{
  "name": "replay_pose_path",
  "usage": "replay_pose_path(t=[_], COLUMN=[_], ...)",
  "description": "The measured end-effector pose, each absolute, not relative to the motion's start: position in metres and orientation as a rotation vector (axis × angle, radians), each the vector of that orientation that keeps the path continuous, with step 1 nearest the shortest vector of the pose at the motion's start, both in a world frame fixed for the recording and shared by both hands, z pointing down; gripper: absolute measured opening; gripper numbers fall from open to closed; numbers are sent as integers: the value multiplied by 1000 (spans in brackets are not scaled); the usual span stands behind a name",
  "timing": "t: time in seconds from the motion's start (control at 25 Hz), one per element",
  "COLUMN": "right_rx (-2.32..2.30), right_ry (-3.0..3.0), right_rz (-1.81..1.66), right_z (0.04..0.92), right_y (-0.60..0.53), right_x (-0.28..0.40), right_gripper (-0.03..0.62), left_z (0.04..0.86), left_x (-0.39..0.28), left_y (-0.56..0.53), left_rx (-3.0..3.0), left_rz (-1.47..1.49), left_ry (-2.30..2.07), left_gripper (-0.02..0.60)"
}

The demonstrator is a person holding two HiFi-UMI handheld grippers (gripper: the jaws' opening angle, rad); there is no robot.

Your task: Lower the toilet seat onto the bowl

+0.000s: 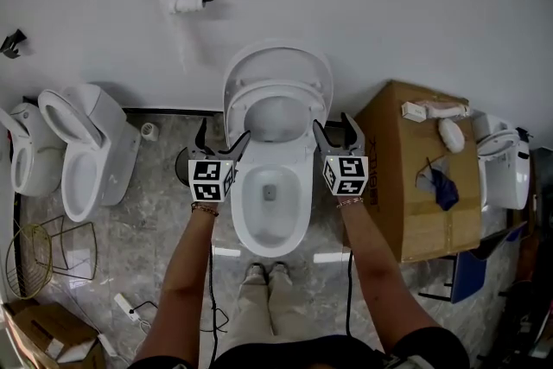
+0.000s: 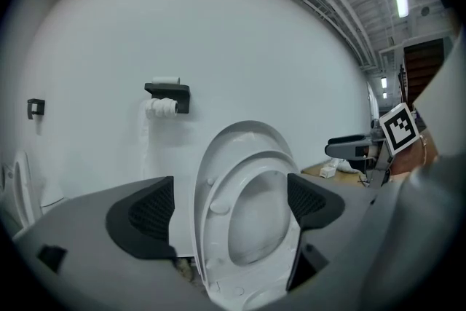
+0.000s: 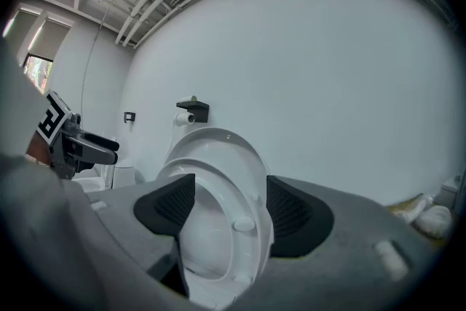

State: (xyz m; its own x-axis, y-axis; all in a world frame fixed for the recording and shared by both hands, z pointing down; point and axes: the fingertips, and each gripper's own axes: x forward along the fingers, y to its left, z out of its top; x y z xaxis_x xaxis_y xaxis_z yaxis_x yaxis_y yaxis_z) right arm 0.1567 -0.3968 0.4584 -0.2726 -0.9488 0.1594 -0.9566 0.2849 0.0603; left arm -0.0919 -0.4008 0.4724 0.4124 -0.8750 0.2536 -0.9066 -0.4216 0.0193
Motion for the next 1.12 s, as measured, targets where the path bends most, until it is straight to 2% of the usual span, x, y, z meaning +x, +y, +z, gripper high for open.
replay_pose_path(t=[0.88,1.0,1.12], right_rx=[1757,1747,1740], right_ry=[-2318,-2321,-2327], right_rz=[59,67,71], right_z=[512,517,519], right_y=[-477,-481,-486], right_x=[163,162,160], right_gripper=[270,259,247], left_z=[523,524,523], left_x=[-72,-68,-65], left_y=[-490,-496,-504], left_rx=[2486,2497,2525], left_rz=[315,301,314], left_ry=[-1544,-1509,-1488], left_gripper=[463,432,375])
